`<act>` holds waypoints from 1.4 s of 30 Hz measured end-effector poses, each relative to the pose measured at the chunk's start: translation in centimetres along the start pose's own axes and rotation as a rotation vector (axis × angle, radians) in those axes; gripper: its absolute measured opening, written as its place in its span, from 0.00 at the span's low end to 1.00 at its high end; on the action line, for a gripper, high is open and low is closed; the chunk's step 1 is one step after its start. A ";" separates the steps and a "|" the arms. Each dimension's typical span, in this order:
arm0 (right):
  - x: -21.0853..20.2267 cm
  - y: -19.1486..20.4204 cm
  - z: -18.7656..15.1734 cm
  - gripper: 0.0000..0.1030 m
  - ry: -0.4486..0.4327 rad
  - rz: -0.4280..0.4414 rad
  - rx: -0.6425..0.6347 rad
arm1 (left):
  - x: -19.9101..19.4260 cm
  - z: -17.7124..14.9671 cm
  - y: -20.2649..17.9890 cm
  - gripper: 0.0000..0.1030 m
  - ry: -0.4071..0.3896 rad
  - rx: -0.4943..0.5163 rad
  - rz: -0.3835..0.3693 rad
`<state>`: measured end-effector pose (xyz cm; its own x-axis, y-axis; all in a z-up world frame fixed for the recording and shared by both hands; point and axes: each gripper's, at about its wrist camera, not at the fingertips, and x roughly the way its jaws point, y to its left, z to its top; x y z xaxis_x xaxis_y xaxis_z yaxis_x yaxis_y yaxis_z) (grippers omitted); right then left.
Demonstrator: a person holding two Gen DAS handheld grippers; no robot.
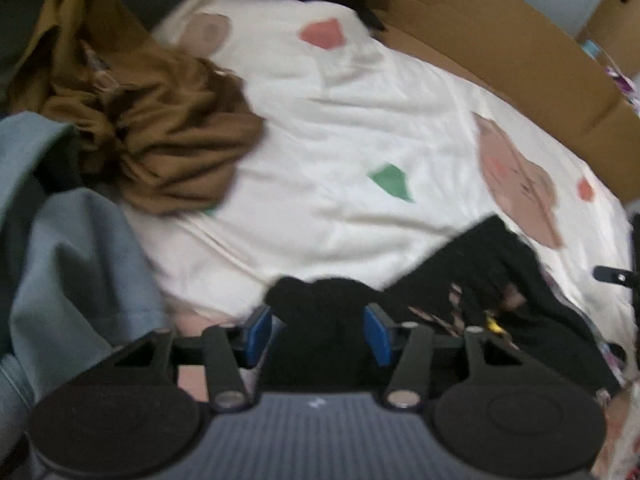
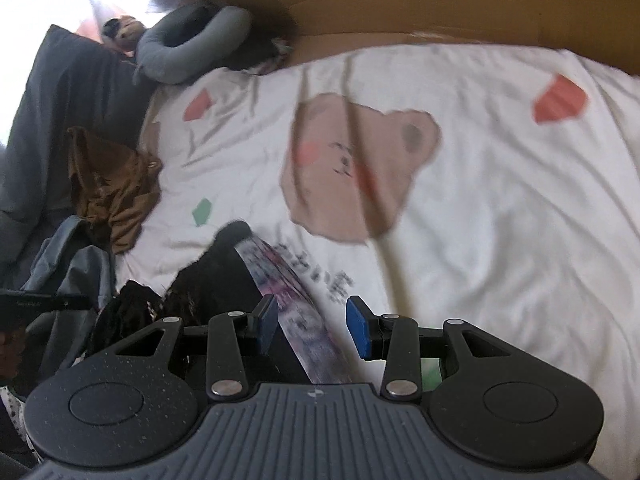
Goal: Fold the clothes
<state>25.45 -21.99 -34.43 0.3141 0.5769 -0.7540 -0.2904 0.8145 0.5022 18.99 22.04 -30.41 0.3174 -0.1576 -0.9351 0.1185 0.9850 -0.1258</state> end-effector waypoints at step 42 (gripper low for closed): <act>13.6 9.0 0.5 0.56 0.135 -0.032 -0.500 | 7.6 -2.0 3.1 0.73 0.118 0.056 0.047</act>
<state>27.59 -6.82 -39.92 0.2201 0.5125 -0.8300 -0.6895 0.6837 0.2393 19.89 24.03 -38.54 0.2110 -0.0991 -0.9724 0.1594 0.9850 -0.0658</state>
